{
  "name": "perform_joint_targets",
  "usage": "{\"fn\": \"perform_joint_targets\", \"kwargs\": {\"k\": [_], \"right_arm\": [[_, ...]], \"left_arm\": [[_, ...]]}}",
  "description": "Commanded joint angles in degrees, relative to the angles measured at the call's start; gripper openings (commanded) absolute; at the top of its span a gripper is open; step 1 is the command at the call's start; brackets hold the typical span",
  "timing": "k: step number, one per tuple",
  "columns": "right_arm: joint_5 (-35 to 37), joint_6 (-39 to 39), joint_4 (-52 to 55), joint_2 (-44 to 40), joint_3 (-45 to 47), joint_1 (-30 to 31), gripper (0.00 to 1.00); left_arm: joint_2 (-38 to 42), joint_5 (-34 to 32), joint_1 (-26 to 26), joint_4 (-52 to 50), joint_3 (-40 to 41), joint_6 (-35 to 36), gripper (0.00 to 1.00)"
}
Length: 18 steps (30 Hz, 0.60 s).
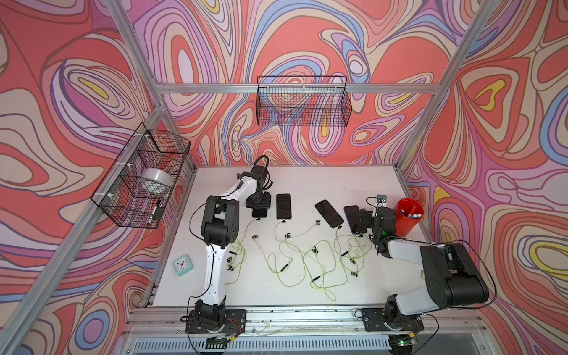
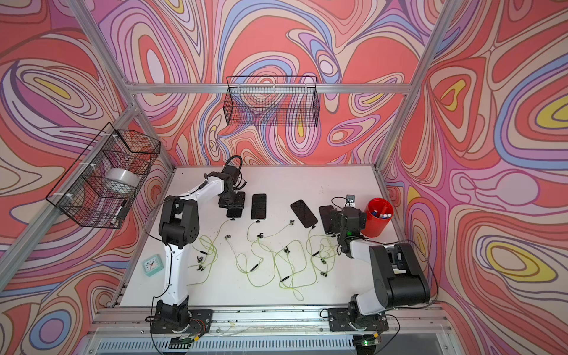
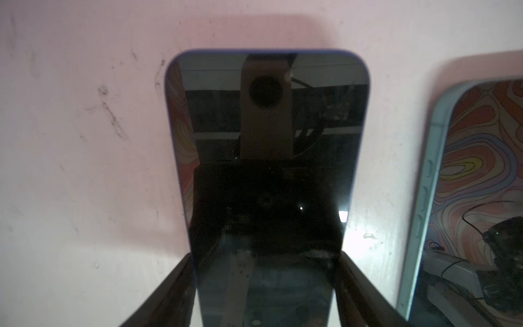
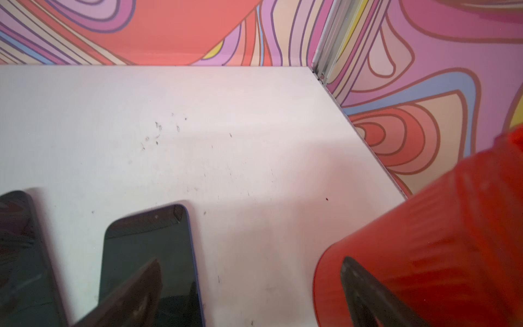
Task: Plug wired earphones into phones
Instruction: Place the phone at the center of the board.
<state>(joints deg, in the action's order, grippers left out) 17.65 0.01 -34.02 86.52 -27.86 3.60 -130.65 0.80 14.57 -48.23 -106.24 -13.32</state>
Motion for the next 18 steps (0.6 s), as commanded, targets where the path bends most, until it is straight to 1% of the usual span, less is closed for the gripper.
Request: {"fn": "perform_joint_targets", "kwargs": {"k": [1,2,5,6,9,10,12,13,14,15,18], "right_arm": [[-2.01,-0.32,-8.44,2.33,0.01,-0.38,0.98],[-2.31,-0.23,-9.1,3.04,-0.4,-0.35,0.99],[-3.58,0.46,-9.08,4.67,-1.82,-0.34,0.98],[-4.27,1.1,-10.32,5.15,-1.43,-0.35,0.98],[-4.86,0.9,-19.2,9.77,0.43,-0.34,0.98],[-5.05,1.58,-18.56,9.67,0.46,-0.64,0.98],[-5.38,1.85,-19.85,10.57,0.88,-0.86,0.98],[-5.57,1.69,-22.15,11.64,1.46,-0.96,0.98],[-6.12,1.97,-22.04,11.74,1.5,-1.27,0.99],[-6.49,2.25,-22.27,11.9,1.44,-1.57,0.98],[-6.59,2.21,-21.93,11.83,1.49,-1.66,0.98]], "left_arm": [[0.6,-0.33,-0.07,-0.66,0.8,-0.4,0.62],[0.89,-0.2,-0.13,-0.42,1.05,-0.09,0.69],[1.41,-0.21,-0.08,-0.3,0.99,0.43,0.85],[1.61,-0.18,-0.07,-0.33,1.08,0.57,0.87],[2.86,1.34,-0.33,0.4,2.0,1.56,0.97],[3.86,1.56,-0.44,1.25,2.91,2.09,1.0],[6.58,2.28,-0.6,4.17,5.64,2.66,1.0],[8.7,1.75,-0.75,6.06,7.44,2.54,1.0],[10.87,0.36,-0.84,7.74,9.26,2.14,1.0],[14.18,-1.72,-0.86,10.86,12.47,1.71,1.0],[27.27,-8.27,-1.25,24.94,27.27,-0.51,1.0]]}}
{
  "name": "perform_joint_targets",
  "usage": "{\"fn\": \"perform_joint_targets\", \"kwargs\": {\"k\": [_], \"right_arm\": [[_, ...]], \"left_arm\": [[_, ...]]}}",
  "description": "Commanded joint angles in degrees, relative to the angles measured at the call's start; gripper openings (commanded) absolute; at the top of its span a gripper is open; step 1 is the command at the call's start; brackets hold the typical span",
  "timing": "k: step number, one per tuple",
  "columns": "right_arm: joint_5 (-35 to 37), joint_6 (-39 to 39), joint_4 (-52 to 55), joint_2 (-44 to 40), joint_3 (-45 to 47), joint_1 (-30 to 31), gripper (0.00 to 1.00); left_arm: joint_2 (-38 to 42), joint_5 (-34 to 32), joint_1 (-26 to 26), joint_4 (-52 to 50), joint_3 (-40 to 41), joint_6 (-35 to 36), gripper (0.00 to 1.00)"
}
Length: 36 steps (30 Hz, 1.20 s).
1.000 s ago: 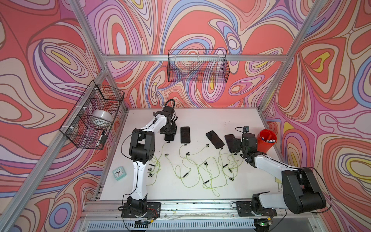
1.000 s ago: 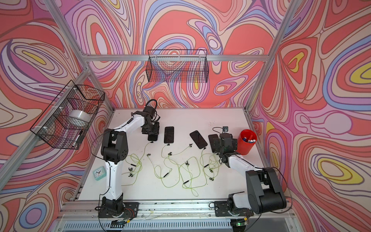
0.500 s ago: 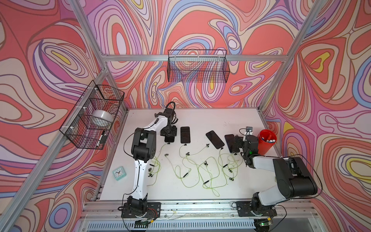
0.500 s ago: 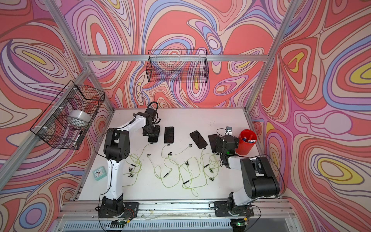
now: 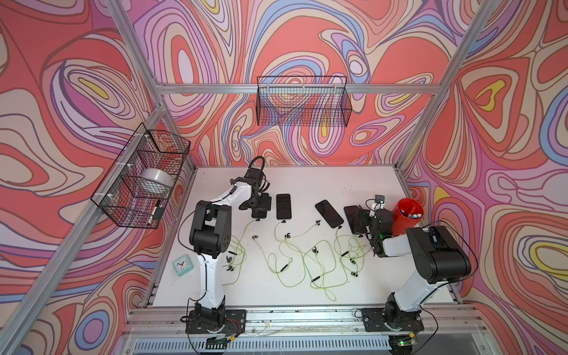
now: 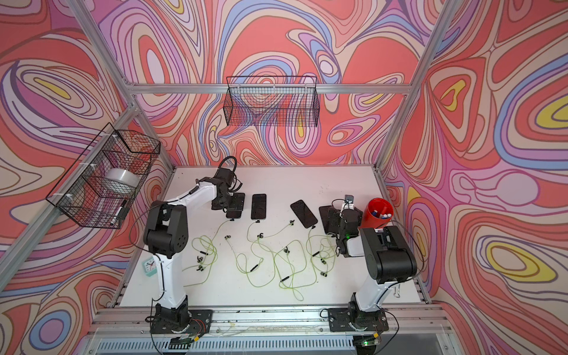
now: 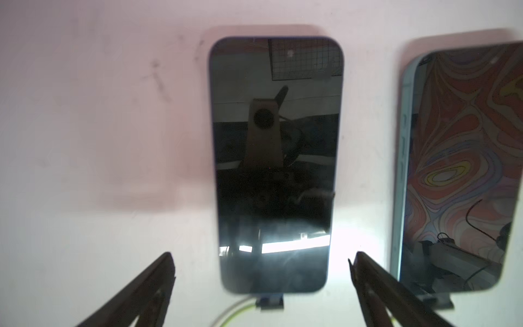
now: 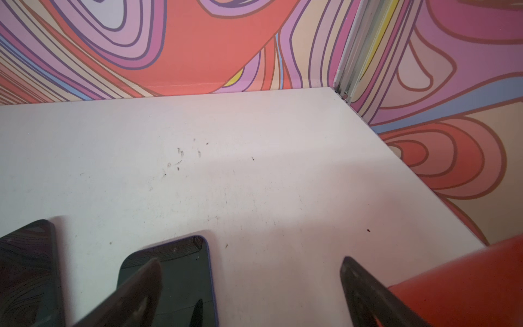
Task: Plug wired earphones into phones
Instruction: Place the phone at the center of the board, then reset both arms
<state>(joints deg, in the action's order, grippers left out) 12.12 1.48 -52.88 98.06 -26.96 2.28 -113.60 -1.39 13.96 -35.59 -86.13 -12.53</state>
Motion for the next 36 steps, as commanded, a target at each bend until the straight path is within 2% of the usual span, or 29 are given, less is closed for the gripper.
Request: {"fn": "perform_joint_targets", "kwargs": {"k": [1,4,7,11,14,15,16,19,25,29,31,36], "right_arm": [[-1.03,0.73,-3.24,0.33,0.55,-0.35,0.98],[-1.09,0.79,-3.23,0.29,0.51,-0.37,0.98],[-1.13,0.77,-3.25,0.29,0.59,-0.35,0.98],[-1.09,0.74,-3.29,0.29,0.52,-0.36,0.98],[-1.11,0.74,-3.18,0.31,0.59,-0.35,0.98],[-1.07,0.78,-3.18,0.29,0.59,-0.35,0.98],[-1.05,0.79,-3.2,0.37,0.56,-0.36,0.98],[-1.05,0.81,-3.02,0.38,0.51,-0.31,0.98],[-1.06,0.81,-3.28,0.26,0.58,-0.39,0.98],[-1.09,0.81,-3.3,0.28,0.68,-0.35,0.98],[-1.05,0.76,-3.28,0.29,0.62,-0.37,0.98],[-1.05,0.77,-3.33,0.29,0.57,-0.41,0.98]], "left_arm": [[14.63,-8.69,-0.91,16.57,12.27,-2.29,1.0],[25.28,-16.61,-1.93,28.97,26.82,-1.49,1.0],[32.16,-25.01,-3.28,38.87,39.49,-1.2,1.0],[38.08,-27.82,-3.76,50.77,52.85,1.32,1.0],[38.06,-27.18,-4.11,60.76,60.75,3.5,1.0],[37.63,-27.21,-4.46,63.61,61.44,4.27,0.99],[37.92,-26.63,-4.7,61.59,60.82,3.74,1.0],[36.55,-23.88,-5.65,70.27,63.07,5.2,0.98],[33.37,-20.3,-7.14,69.3,60.06,8.85,0.96],[32.83,-19.29,-8.43,76.96,63.15,10.44,0.93],[29.91,-17.8,-10.24,83.69,64.84,9.57,0.92],[27.35,-10.91,-11.87,82.47,63.45,9.73,0.91]]}}
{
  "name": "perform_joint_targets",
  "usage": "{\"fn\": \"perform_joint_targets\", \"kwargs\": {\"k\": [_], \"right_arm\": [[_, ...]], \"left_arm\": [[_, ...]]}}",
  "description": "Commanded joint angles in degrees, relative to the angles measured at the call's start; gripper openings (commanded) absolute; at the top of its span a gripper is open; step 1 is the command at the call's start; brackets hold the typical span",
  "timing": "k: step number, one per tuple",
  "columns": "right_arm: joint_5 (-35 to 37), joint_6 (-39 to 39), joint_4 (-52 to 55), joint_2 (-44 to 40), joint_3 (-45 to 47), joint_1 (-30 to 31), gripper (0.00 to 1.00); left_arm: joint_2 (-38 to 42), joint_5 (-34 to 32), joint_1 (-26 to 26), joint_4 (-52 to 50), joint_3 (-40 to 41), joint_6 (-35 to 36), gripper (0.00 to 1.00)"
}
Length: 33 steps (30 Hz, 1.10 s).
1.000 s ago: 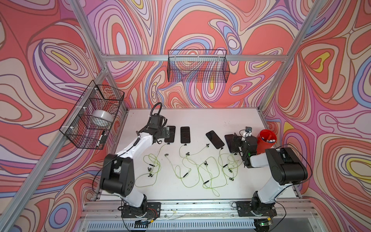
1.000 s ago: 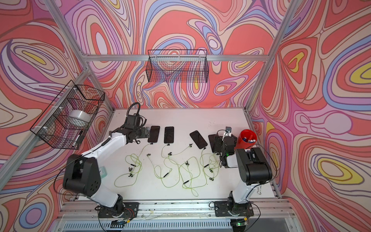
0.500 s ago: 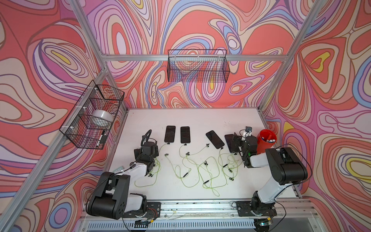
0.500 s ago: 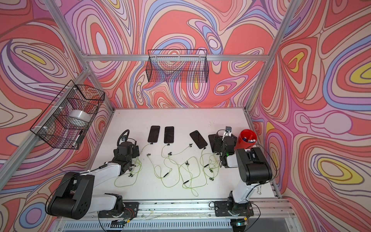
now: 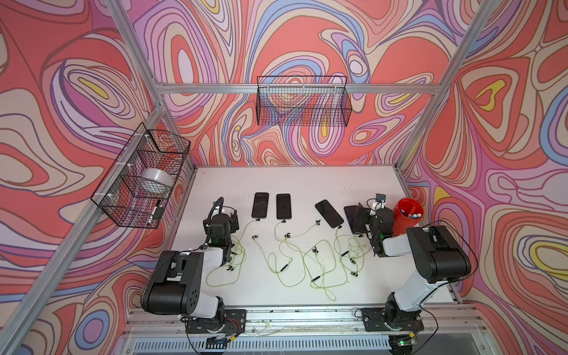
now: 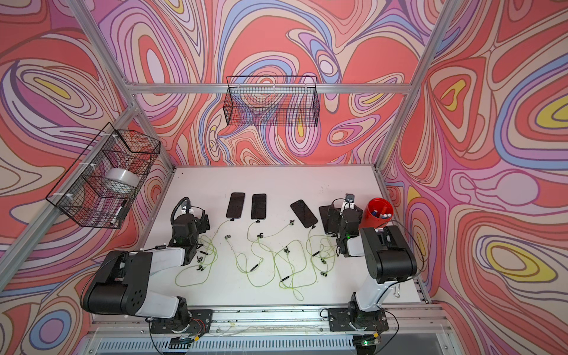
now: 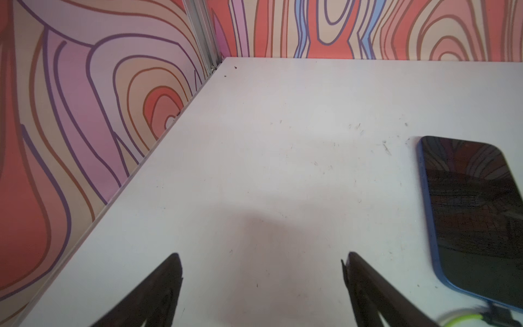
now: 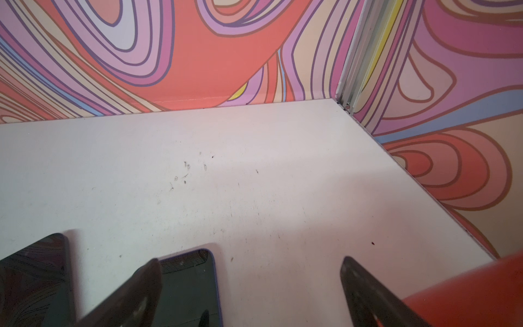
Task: Plug wired earphones into phones
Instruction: Reset both arms
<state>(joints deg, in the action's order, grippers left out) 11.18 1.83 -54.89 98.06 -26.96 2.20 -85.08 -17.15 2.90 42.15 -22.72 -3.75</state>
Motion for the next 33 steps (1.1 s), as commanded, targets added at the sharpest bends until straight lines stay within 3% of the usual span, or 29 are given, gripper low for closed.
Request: {"fn": "perform_joint_targets", "kwargs": {"k": [1,2,4,6,8,10,33], "right_arm": [[-0.14,0.39,-1.31,0.29,0.63,-0.26,0.98],[-0.11,0.41,-1.32,0.29,0.68,-0.31,0.98],[-0.13,0.37,-1.36,0.29,0.68,-0.32,0.98],[-0.01,0.26,-1.58,0.2,0.77,-0.27,0.98],[0.25,0.14,-1.63,0.21,0.77,-0.29,0.98],[0.24,0.11,-1.77,0.2,0.81,-0.27,0.98],[0.17,0.31,-1.44,0.2,0.68,-0.26,0.98]], "left_arm": [[-2.3,5.19,-0.87,5.74,0.55,0.73,0.91],[-4.07,5.19,-0.88,12.98,2.53,1.48,0.89],[-2.21,5.11,-0.96,8.39,1.7,0.51,0.88],[-3.96,4.79,-0.96,12.74,2.6,0.99,0.85],[-2.51,4.91,-0.96,8.7,1.72,0.29,0.85],[-3.56,4.71,-0.96,11.21,2.2,0.56,0.85],[-3.22,4.69,-0.97,10.95,2.24,0.43,0.9]]}}
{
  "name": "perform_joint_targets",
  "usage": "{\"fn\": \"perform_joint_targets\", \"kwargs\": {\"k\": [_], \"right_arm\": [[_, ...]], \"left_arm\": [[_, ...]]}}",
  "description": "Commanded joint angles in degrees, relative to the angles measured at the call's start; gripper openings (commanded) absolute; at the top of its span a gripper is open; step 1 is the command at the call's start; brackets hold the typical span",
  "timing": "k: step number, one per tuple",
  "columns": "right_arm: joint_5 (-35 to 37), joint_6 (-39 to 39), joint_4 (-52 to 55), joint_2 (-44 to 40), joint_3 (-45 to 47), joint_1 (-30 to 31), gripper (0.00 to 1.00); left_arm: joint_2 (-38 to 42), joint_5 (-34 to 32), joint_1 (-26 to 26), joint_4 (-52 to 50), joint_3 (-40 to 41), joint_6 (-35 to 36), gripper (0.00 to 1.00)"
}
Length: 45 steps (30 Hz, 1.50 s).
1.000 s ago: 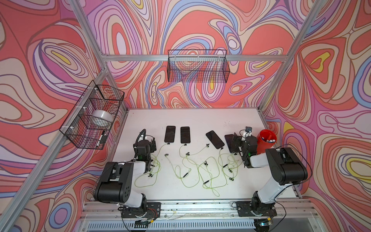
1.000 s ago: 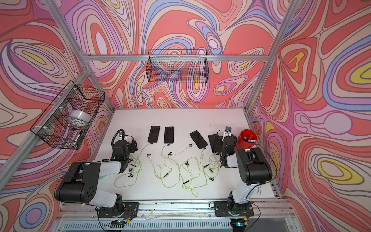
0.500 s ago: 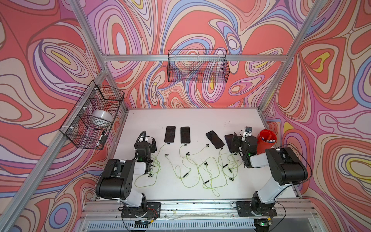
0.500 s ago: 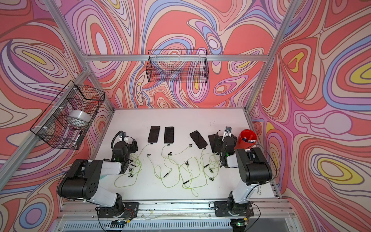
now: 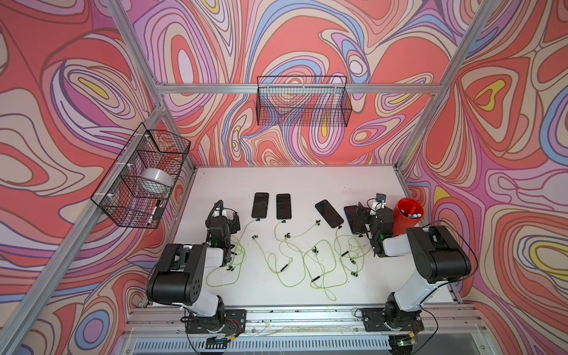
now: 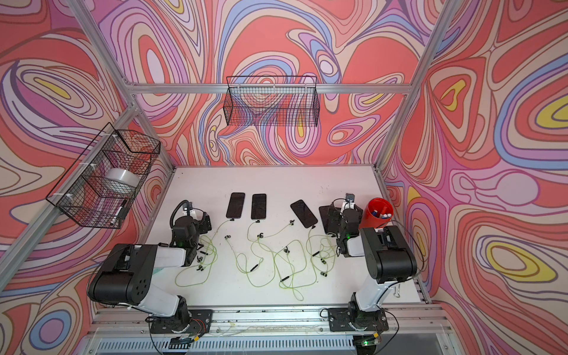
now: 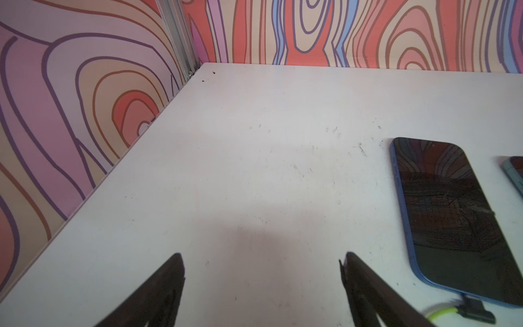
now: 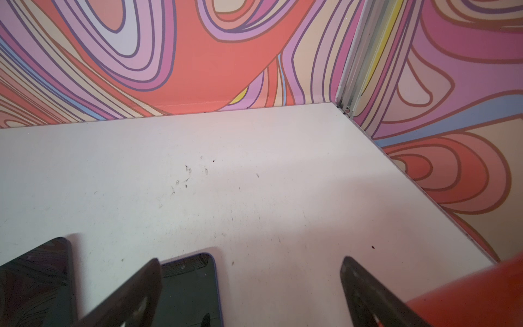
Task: Plug wired earphones into phones
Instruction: Reset both arms
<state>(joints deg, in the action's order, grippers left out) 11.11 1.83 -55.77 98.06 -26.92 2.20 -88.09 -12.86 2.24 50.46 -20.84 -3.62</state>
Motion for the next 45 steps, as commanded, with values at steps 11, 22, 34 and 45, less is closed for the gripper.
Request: {"fn": "perform_joint_targets", "kwargs": {"k": [11,22,34,45], "right_arm": [[0.2,0.3,-0.66,0.21,0.64,-0.3,0.98],[0.18,0.32,-0.73,0.22,0.67,-0.33,0.98],[0.29,0.23,-0.69,0.21,0.71,-0.26,0.98],[0.29,0.26,-0.67,0.2,0.73,-0.27,0.98]], "left_arm": [[-0.15,0.4,-0.31,2.6,0.43,0.3,1.0],[-0.15,0.3,-0.33,2.55,0.31,0.4,0.0],[-0.19,0.3,-0.31,2.62,0.36,0.41,1.0],[-0.08,0.37,-0.35,2.89,0.59,0.41,1.0]]}}
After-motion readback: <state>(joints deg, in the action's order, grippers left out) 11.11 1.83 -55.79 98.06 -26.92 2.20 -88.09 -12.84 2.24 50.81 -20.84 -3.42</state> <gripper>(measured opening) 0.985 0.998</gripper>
